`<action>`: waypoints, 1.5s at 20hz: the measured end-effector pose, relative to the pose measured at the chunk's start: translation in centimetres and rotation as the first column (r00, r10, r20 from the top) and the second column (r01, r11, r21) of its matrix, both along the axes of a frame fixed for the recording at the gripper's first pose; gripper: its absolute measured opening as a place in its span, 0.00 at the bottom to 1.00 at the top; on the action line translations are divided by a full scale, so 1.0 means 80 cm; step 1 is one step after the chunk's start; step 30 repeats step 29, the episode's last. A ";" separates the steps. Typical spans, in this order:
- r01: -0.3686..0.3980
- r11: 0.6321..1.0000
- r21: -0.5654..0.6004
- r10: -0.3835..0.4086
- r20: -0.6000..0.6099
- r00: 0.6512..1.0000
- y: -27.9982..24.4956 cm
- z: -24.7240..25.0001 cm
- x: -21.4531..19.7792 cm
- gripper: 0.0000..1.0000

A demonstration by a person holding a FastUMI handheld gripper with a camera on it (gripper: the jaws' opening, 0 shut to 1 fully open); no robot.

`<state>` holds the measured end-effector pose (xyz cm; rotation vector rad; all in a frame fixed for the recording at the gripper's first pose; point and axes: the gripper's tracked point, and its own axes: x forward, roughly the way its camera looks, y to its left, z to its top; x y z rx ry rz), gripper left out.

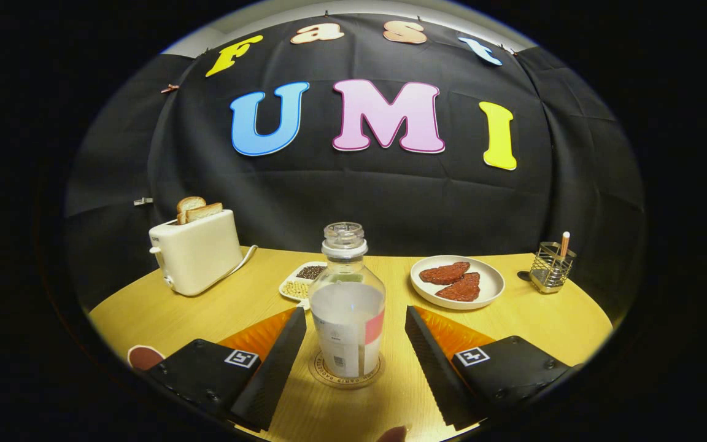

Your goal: Take the bottle from table, then pour the juice into the cup, finally place the bottle on the coaster

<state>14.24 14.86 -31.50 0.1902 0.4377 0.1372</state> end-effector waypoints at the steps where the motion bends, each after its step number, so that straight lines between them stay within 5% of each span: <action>1: -0.007 1.000 -0.007 0.007 -0.001 1.000 -0.003 0.005 -0.010 1.00; 17: 0.093 0.993 -0.066 -0.087 0.089 0.992 -0.104 0.191 -0.109 0.97; 21: 0.107 0.980 -0.166 -0.085 0.133 0.987 -0.137 0.221 -0.129 0.97; 30: 0.133 0.984 -0.122 -0.110 0.178 0.978 -0.180 0.289 -0.163 0.97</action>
